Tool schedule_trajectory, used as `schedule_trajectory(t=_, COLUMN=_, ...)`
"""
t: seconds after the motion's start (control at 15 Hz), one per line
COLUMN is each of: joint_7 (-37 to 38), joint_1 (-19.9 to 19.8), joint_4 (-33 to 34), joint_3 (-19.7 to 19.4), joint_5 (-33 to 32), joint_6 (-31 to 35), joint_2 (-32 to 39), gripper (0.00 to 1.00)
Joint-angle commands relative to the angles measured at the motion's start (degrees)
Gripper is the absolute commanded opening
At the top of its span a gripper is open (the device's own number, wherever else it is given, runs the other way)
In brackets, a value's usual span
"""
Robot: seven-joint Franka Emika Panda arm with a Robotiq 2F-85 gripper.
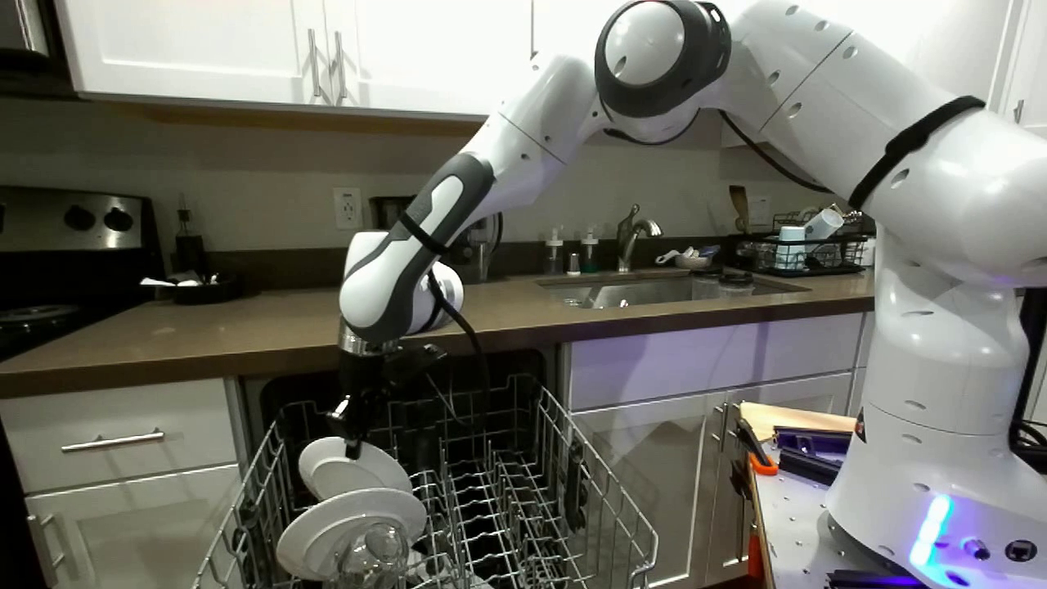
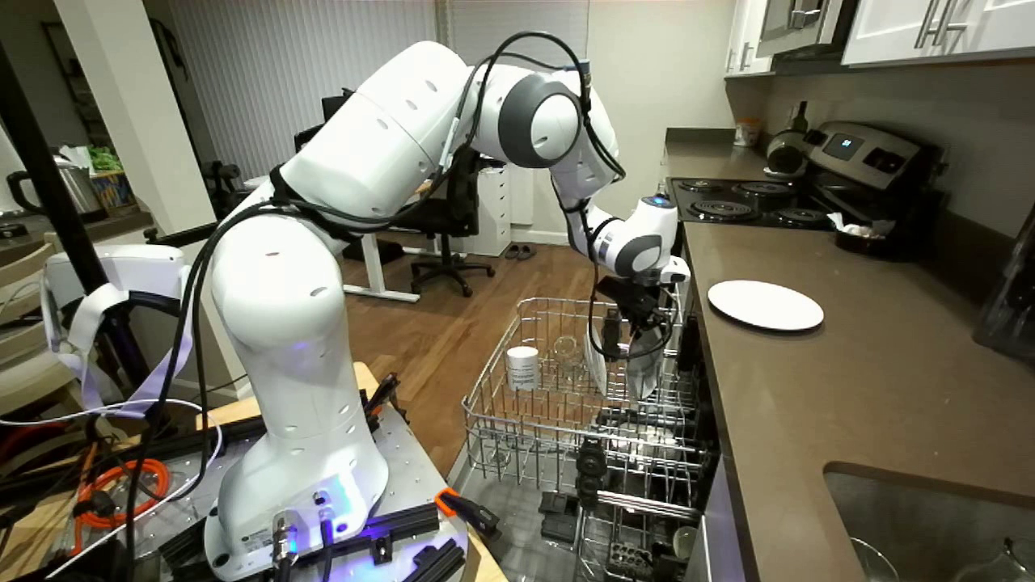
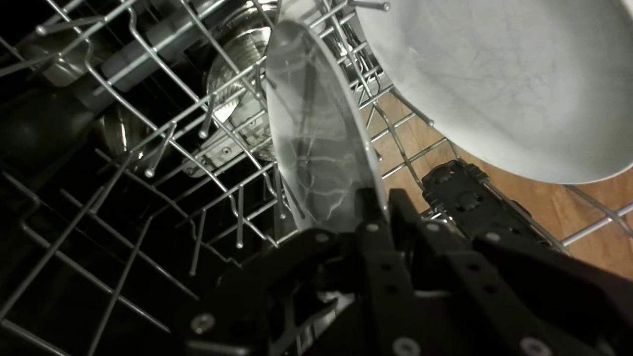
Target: Move the plate from the left side of the dishwasher to the right side.
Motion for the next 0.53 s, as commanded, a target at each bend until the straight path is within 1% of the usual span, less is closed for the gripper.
schedule_trajectory(t=0.0, joint_7=-2.04, joint_1=-0.65, joint_4=0.24, joint_3=1.0, joint_5=0.72, joint_6=-4.4, joint_2=-1.94, gripper=0.02)
schedule_trajectory(t=0.47, joint_7=-5.16, joint_1=-0.95, joint_4=2.87, joint_3=0.66, joint_5=0.73, joint_6=-14.58, joint_2=-4.5, gripper=0.01)
